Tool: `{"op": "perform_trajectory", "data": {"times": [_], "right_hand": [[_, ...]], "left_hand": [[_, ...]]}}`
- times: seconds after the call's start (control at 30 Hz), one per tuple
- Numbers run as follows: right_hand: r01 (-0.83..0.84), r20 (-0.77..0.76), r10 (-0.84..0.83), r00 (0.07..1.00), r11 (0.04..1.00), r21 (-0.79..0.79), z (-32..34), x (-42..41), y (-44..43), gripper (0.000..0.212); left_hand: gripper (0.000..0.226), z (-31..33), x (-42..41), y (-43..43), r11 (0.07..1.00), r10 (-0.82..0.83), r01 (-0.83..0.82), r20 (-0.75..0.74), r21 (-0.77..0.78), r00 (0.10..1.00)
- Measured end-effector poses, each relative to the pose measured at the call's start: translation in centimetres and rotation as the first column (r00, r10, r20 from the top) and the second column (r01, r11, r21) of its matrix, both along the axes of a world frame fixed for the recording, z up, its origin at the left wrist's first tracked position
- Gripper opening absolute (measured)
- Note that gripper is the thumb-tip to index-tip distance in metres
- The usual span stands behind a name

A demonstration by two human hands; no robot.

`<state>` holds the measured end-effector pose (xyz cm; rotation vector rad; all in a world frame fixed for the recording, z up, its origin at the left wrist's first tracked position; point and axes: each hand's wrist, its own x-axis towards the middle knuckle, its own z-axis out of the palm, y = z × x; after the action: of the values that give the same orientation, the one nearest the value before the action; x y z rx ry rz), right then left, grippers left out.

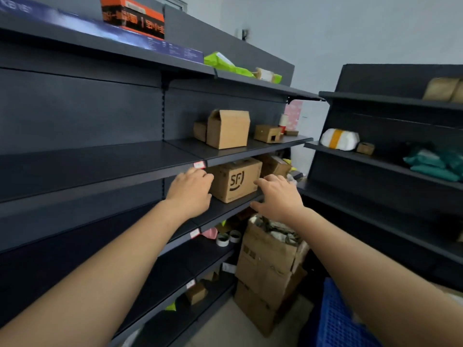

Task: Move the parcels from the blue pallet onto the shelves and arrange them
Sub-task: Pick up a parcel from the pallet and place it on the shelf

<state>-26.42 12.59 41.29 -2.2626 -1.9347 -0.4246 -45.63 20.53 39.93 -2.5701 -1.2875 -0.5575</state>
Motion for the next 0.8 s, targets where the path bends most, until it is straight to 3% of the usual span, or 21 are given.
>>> {"op": "perform_trajectory", "data": {"times": [0.37,0.8], "right_hand": [[0.247,-0.030,-0.251,0.967,0.964,-0.096,-3.2,12.5,-7.5,0.052],[0.539,-0.032,-0.557,0.830,0.814,-0.216,-7.8,26.9,-12.4,0.060]], "left_hand": [[0.036,-3.3,14.7,-3.0,0.962,-0.270,0.267,-0.050,-0.063,0.962],[0.031,-9.3,33.5,-3.4,0.842,-0.533,0.521,-0.073,-0.137,0.843]]}}
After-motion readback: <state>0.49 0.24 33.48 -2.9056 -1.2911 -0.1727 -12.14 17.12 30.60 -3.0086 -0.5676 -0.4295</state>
